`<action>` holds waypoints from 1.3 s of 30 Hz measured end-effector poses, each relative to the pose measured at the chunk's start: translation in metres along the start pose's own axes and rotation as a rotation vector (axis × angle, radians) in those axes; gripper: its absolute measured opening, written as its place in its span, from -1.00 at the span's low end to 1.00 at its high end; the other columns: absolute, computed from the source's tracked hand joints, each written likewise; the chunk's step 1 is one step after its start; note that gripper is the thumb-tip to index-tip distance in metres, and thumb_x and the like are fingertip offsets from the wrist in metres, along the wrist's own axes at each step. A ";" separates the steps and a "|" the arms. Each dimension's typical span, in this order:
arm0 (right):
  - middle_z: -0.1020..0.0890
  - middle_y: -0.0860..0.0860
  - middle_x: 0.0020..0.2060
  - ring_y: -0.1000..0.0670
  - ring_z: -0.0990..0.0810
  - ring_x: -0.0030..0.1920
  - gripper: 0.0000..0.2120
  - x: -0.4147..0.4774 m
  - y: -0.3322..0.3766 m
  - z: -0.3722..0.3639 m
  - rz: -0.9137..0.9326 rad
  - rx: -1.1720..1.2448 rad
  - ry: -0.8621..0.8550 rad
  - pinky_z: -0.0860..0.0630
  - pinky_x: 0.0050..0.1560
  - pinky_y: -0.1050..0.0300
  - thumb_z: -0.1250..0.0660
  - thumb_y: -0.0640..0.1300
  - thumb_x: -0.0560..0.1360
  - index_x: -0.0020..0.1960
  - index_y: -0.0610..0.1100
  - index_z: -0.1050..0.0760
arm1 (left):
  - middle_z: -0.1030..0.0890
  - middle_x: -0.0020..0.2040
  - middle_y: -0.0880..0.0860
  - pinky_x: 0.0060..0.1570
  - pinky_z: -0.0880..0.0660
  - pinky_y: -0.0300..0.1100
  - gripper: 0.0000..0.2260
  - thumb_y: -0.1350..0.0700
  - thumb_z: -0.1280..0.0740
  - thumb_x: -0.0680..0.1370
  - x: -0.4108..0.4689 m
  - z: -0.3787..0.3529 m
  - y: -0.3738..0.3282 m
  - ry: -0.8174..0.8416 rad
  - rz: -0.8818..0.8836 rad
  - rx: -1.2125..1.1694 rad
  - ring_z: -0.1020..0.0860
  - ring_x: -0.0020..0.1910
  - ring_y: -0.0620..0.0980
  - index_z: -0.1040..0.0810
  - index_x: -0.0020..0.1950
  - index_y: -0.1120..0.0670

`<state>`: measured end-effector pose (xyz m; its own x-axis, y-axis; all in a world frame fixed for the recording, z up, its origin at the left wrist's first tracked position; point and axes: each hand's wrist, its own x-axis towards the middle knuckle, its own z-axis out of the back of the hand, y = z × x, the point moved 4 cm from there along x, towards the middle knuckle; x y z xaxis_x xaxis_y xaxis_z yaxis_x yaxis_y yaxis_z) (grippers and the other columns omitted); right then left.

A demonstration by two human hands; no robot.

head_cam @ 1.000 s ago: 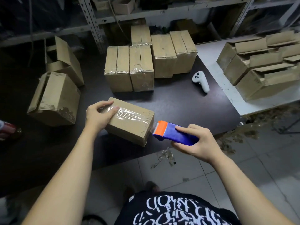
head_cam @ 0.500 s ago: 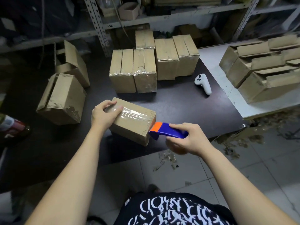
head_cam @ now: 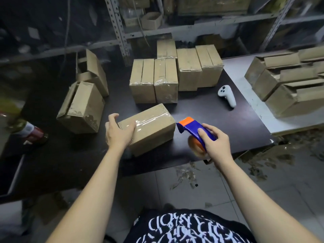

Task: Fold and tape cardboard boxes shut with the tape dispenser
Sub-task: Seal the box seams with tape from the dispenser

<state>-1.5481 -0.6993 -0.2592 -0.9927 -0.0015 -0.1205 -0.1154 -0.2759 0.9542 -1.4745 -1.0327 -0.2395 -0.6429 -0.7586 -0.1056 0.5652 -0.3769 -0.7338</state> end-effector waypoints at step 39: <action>-0.70 -0.05 -0.01 -0.02 -0.66 0.09 -0.69 -0.074 0.095 -0.073 0.752 -0.232 0.107 -0.62 -0.04 0.07 -0.46 -0.41 0.49 -0.20 -0.10 -0.40 | -0.72 0.09 -0.03 0.17 -0.59 0.06 -0.77 0.02 -0.43 0.59 0.008 0.074 -0.091 0.783 -0.511 -0.363 -0.65 0.14 -0.02 -0.65 0.25 -0.02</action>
<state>-1.4830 -0.7955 -0.1791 -0.7916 -0.3563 0.4964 0.6063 -0.3570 0.7106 -1.4927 -1.0438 -0.1235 -0.9974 0.0619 -0.0365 0.0181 -0.2753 -0.9612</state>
